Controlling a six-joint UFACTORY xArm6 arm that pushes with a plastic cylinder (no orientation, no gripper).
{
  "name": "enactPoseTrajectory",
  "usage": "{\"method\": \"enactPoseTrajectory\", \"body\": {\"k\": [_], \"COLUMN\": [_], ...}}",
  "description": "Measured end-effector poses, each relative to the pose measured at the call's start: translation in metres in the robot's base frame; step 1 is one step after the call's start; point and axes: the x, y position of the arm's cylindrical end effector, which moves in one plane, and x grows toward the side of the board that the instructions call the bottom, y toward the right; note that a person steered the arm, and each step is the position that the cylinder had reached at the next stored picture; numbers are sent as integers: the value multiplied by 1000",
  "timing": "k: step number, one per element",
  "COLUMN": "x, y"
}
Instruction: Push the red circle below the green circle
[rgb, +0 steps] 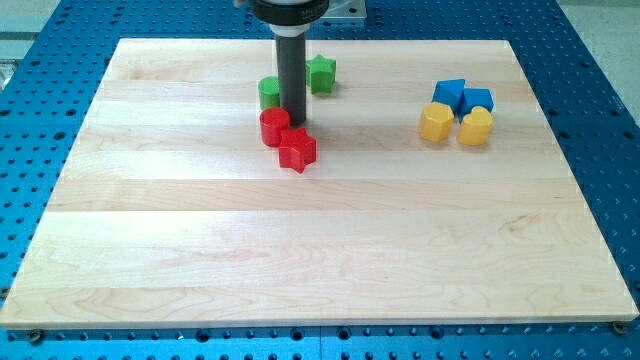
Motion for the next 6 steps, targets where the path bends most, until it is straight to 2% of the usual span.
{"method": "enactPoseTrajectory", "body": {"k": [1, 2, 3, 4, 5, 6], "x": [0, -21, -78, -128, -112, -30], "y": [66, 150, 157, 242, 345, 345]}}
